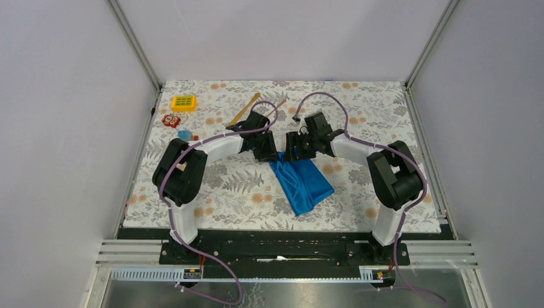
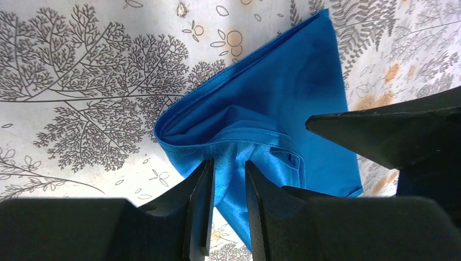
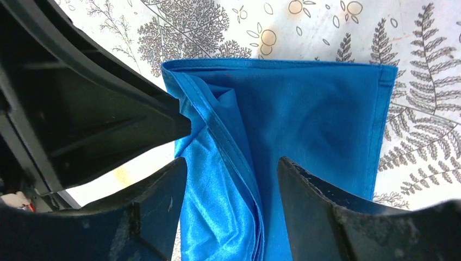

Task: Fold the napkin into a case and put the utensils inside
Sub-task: Smooth out the 2/3-rectangle-folded napkin at the center of the board.

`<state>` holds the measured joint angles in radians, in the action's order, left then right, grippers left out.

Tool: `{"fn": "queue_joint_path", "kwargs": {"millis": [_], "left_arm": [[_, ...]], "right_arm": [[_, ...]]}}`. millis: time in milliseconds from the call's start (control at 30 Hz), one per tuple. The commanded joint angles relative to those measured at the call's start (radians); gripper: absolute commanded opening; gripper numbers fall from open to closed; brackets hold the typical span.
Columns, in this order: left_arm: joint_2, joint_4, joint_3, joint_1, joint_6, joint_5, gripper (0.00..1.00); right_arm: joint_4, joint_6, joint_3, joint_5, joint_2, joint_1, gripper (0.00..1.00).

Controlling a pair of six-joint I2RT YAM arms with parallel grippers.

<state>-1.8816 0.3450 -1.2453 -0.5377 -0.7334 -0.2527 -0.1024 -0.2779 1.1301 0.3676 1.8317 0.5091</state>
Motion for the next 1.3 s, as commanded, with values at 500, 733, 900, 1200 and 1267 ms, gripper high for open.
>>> {"fn": "queue_joint_path", "kwargs": {"millis": [500,733,900,1200,1267], "left_arm": [[-0.064,0.001,-0.086,-0.037,0.019,0.047,0.17],[-0.046,-0.013,-0.072,-0.043,0.011,0.032,0.11],[-0.045,-0.034,-0.064,-0.044,-0.002,0.001,0.12],[0.023,-0.030,-0.060,-0.019,-0.014,-0.023,0.33],[0.035,-0.031,-0.056,-0.010,-0.018,-0.049,0.33]], "right_arm": [[0.068,0.021,0.098,-0.083,0.089,-0.003,0.41],[0.087,-0.010,0.144,-0.060,0.141,-0.003,0.16],[0.093,-0.018,0.173,-0.026,0.175,-0.004,0.11],[-0.071,-0.026,0.217,-0.086,0.120,-0.004,0.43],[-0.161,-0.025,0.243,-0.105,0.096,-0.007,0.52]]}}
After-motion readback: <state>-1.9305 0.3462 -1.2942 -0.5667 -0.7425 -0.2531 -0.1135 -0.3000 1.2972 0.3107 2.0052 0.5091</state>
